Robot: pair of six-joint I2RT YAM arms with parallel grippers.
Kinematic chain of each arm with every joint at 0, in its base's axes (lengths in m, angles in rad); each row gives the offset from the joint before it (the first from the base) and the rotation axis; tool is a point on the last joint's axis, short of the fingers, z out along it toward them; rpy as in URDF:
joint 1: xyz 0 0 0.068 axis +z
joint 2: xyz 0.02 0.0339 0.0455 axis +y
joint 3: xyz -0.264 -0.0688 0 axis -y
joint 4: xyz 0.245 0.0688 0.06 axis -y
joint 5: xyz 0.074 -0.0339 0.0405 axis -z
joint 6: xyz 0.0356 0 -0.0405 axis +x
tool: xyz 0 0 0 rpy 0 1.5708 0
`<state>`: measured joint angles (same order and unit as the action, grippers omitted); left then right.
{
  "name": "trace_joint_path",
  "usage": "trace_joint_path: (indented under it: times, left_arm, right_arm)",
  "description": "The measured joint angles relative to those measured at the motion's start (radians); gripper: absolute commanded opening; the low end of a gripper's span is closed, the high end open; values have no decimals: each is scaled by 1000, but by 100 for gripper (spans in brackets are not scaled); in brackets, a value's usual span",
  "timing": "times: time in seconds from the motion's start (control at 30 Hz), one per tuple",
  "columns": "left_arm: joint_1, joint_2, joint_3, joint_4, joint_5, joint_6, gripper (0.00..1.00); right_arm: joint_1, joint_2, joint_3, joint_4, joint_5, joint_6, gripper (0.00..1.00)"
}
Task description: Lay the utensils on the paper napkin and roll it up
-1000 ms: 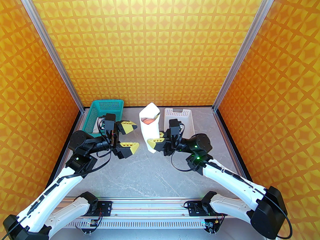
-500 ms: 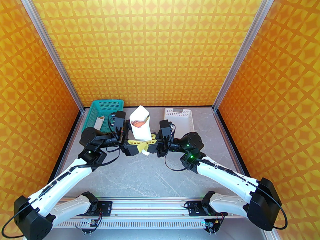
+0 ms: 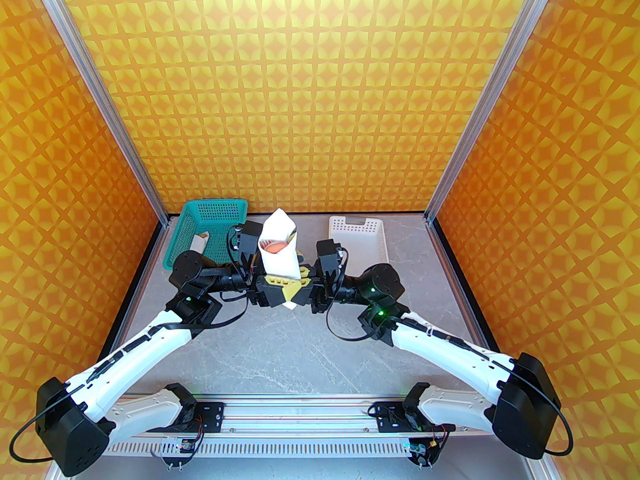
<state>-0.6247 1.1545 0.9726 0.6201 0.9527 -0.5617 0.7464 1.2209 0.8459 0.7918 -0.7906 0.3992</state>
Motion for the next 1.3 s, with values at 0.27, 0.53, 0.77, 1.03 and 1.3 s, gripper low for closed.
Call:
trace_joint_path:
  times: [0.27,0.53,0.77,1.03,1.3]
  left_arm:
    - [0,-14,0,20,-7,0,46]
    - [0,-29,0,26,-6,0,32]
    - [0,-42,0,12,-11,2,23]
    - [0,-43,0,-5,-18,18,17]
    - [-1,-43,0,-33,-28,36,12]
  right_arm:
    - [5,-47,-6,-34,35,-37,0]
    - [3,-66,-14,-68,77,-61,0]
    - [4,-84,-14,-85,77,-82,0]
    - [4,-98,-19,-107,79,-90,0]
    - [-5,-107,-34,-111,84,-86,0]
